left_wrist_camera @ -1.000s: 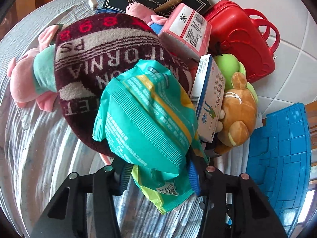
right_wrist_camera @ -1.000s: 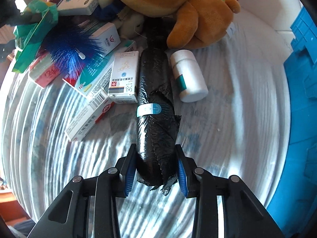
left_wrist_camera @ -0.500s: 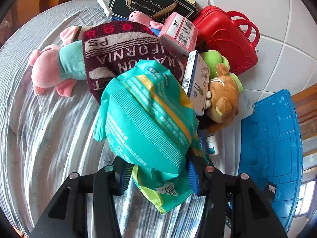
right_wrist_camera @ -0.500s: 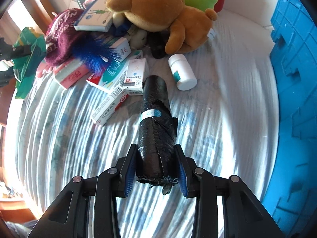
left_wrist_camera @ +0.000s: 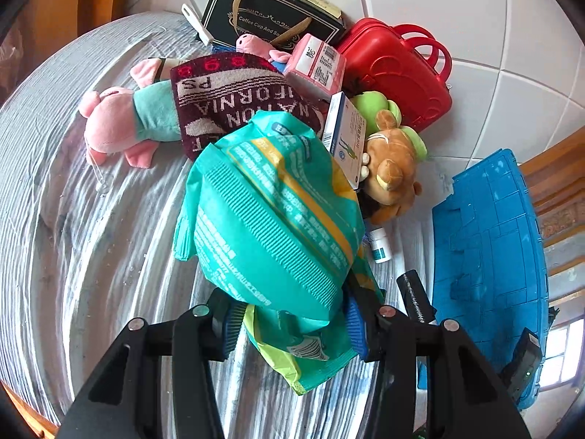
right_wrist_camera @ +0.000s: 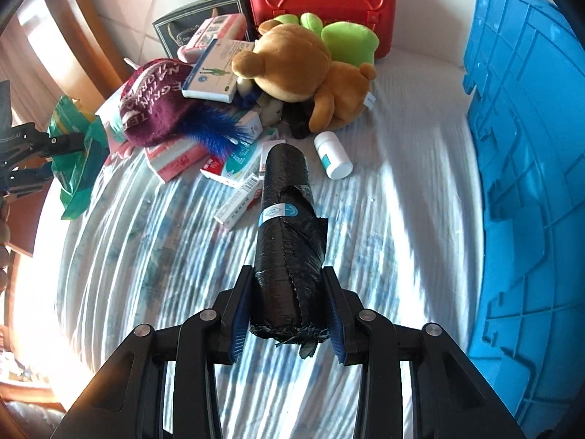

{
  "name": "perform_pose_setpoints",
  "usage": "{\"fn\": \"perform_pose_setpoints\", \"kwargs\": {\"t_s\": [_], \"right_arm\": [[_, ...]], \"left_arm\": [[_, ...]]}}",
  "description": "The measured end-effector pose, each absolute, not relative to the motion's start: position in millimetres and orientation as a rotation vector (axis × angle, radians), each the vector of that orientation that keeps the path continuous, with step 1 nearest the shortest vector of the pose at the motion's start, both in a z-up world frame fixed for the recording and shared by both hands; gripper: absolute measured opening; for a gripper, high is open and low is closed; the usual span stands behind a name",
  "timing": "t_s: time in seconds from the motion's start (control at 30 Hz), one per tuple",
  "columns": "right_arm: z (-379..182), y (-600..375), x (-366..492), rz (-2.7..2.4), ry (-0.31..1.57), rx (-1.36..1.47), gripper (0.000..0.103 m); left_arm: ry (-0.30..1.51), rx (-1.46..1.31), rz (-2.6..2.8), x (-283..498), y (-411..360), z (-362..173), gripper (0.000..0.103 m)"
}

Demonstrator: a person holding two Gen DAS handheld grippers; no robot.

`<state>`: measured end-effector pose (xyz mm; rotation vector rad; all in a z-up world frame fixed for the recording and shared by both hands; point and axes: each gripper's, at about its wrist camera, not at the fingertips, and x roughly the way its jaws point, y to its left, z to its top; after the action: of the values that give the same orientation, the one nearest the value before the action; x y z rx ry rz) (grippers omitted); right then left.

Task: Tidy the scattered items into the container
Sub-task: 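Lift and carry the snack bag and black umbrella over the blue crate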

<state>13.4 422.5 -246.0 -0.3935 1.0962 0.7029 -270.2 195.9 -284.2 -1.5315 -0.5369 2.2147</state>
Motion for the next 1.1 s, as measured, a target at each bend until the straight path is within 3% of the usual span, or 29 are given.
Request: {"fn": "perform_pose_setpoints", "kwargs": {"t_s": [1.1], "right_arm": [[-105.1, 353.5, -34.4, 0.783, 0.86, -0.3, 0.035]], "left_arm": [[-0.215, -1.353, 2.432, -216.8, 216.2, -200.1, 0.046]]}}
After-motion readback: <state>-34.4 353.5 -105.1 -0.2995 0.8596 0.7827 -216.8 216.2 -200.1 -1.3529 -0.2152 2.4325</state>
